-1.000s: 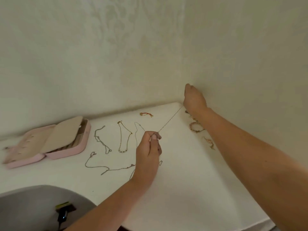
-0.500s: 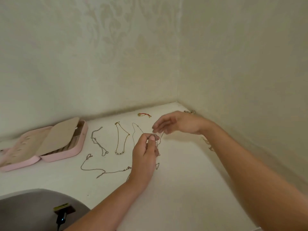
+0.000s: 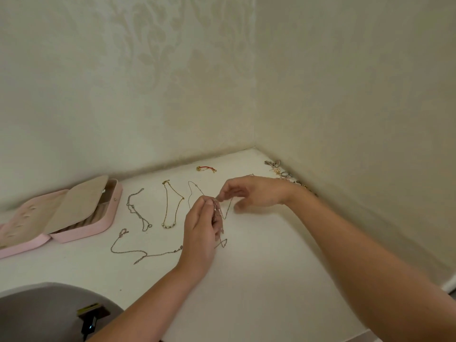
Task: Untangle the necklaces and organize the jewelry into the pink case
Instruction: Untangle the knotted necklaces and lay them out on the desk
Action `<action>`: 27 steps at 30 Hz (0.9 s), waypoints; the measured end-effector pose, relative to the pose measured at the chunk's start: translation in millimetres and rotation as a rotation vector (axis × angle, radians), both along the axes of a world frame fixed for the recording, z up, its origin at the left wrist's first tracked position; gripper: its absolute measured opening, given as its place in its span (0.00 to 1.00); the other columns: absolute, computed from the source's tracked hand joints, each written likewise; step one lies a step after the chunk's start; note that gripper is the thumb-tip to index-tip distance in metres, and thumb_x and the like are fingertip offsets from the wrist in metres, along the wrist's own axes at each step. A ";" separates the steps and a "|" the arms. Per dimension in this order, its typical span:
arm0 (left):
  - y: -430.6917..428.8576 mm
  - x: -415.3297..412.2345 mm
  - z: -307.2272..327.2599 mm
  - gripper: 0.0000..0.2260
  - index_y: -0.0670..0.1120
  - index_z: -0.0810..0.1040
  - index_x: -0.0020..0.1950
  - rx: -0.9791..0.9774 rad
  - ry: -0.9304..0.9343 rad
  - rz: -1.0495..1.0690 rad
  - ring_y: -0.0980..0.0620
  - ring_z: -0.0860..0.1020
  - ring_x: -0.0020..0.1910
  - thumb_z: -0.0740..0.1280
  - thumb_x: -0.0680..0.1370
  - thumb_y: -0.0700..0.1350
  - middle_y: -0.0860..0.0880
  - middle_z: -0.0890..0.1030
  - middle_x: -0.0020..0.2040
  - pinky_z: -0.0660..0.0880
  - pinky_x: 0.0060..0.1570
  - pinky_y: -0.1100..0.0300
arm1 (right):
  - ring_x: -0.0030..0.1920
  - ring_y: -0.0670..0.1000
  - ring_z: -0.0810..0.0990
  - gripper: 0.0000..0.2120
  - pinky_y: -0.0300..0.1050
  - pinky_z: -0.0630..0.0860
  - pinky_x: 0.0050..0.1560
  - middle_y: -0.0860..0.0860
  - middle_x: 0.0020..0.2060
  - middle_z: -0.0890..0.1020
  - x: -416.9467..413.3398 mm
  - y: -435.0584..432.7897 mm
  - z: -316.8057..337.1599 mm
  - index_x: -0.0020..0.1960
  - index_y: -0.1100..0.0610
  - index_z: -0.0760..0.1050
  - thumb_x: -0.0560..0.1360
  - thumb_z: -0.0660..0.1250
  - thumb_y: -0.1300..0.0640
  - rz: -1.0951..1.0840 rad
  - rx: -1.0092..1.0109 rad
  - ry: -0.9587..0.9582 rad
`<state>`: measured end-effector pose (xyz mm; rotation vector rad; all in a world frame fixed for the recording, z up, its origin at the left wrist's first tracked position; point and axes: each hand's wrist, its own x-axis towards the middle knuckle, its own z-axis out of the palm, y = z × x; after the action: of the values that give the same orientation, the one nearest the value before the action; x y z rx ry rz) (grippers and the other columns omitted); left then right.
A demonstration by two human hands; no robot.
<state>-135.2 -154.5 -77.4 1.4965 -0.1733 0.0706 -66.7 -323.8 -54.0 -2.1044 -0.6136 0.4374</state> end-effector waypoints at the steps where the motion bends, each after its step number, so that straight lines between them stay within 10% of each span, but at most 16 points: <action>1: 0.1 0.1 0.4 0.12 0.43 0.66 0.40 -0.010 0.004 0.004 0.56 0.60 0.25 0.52 0.83 0.40 0.54 0.63 0.24 0.59 0.24 0.67 | 0.62 0.45 0.74 0.20 0.39 0.68 0.66 0.44 0.56 0.78 -0.2 3.2 -2.9 0.57 0.50 0.75 0.72 0.67 0.71 0.029 -0.090 -0.037; 7: 1.6 0.4 2.4 0.13 0.44 0.65 0.39 -0.043 0.015 0.020 0.56 0.59 0.25 0.52 0.83 0.40 0.55 0.63 0.24 0.60 0.24 0.68 | 0.59 0.43 0.76 0.03 0.30 0.67 0.59 0.43 0.60 0.77 2.2 5.0 -10.3 0.46 0.52 0.83 0.73 0.72 0.56 -0.105 -0.171 -0.170; 11: 1.5 0.6 1.2 0.13 0.44 0.65 0.37 0.001 0.008 0.020 0.55 0.60 0.25 0.52 0.82 0.39 0.52 0.62 0.25 0.59 0.25 0.66 | 0.40 0.45 0.80 0.09 0.40 0.74 0.55 0.49 0.40 0.80 3.9 -7.8 -2.3 0.43 0.57 0.75 0.80 0.61 0.62 -0.192 0.352 0.029; 15: -0.1 0.6 -2.4 0.13 0.42 0.69 0.39 0.107 -0.011 0.012 0.56 0.60 0.25 0.54 0.83 0.39 0.54 0.64 0.25 0.58 0.24 0.66 | 0.27 0.43 0.61 0.13 0.35 0.66 0.32 0.52 0.36 0.69 5.9 -11.8 9.2 0.38 0.59 0.71 0.81 0.56 0.65 -0.344 0.705 0.100; 27: 0.5 2.9 -8.6 0.10 0.46 0.76 0.46 0.242 -0.123 0.095 0.57 0.62 0.26 0.57 0.83 0.45 0.55 0.66 0.27 0.61 0.27 0.66 | 0.29 0.43 0.67 0.13 0.37 0.64 0.33 0.47 0.34 0.77 3.0 -23.6 33.2 0.35 0.54 0.75 0.77 0.61 0.64 -0.851 0.589 -0.363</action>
<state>-132.3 -153.9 -86.0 1.7423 -0.2153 0.2252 -63.8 -347.4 -20.7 -1.6650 0.0162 -0.5526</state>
